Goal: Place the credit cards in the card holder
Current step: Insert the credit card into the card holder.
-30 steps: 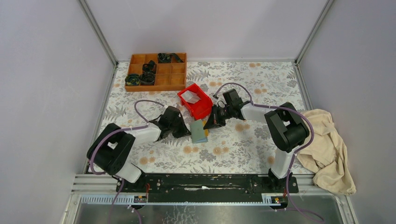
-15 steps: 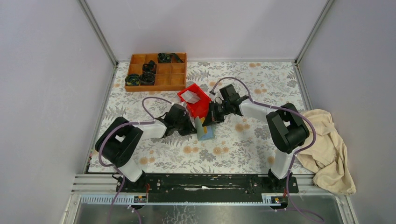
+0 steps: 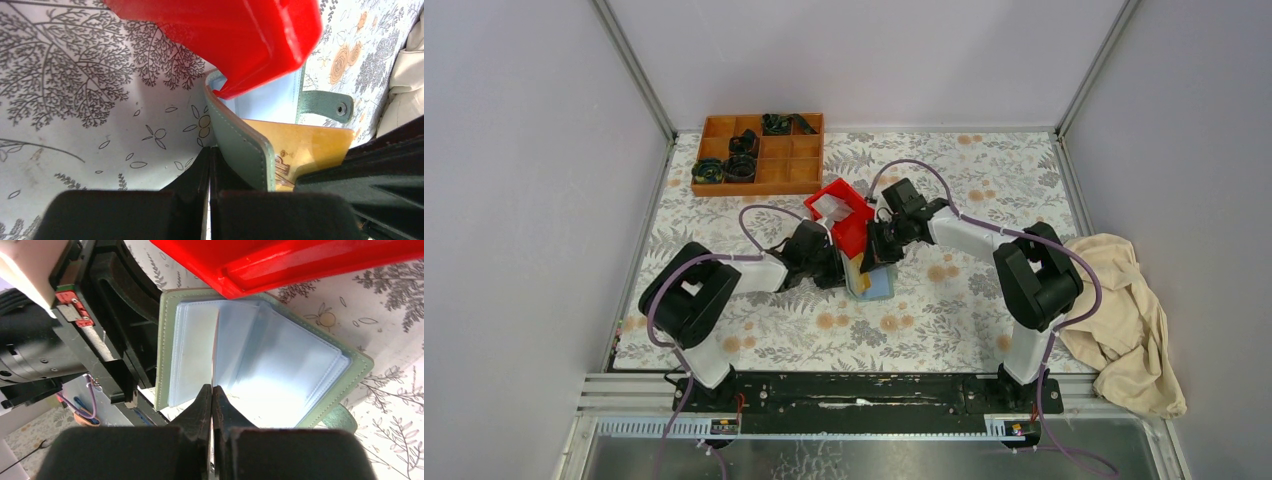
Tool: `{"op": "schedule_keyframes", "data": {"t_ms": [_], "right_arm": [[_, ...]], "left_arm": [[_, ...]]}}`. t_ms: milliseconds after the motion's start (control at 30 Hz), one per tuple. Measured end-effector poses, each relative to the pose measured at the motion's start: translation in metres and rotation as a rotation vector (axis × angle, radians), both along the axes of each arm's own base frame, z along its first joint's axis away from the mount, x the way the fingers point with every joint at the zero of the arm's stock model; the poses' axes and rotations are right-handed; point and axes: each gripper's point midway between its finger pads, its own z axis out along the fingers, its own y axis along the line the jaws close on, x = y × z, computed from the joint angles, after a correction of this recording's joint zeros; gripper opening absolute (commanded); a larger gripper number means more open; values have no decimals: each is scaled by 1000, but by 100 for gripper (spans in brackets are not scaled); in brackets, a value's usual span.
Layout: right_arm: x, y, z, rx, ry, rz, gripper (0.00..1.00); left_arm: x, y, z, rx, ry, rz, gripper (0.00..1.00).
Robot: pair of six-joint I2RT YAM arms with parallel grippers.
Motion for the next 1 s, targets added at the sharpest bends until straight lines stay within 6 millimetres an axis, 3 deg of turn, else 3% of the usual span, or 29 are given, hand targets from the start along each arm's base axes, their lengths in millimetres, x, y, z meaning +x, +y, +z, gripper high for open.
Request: {"op": "schedule_keyframes", "data": {"t_ms": [233, 733, 1000], "right_arm": [[-2, -8, -8, -67, -14, 5, 0], [-3, -1, -4, -249, -115, 76, 0], [-7, 8, -1, -271, -147, 111, 0]], "left_arm": [[-1, -5, -3, -21, 9, -21, 0], [-1, -6, -2, 18, 7, -40, 4], [-2, 17, 3, 159, -5, 30, 8]]}}
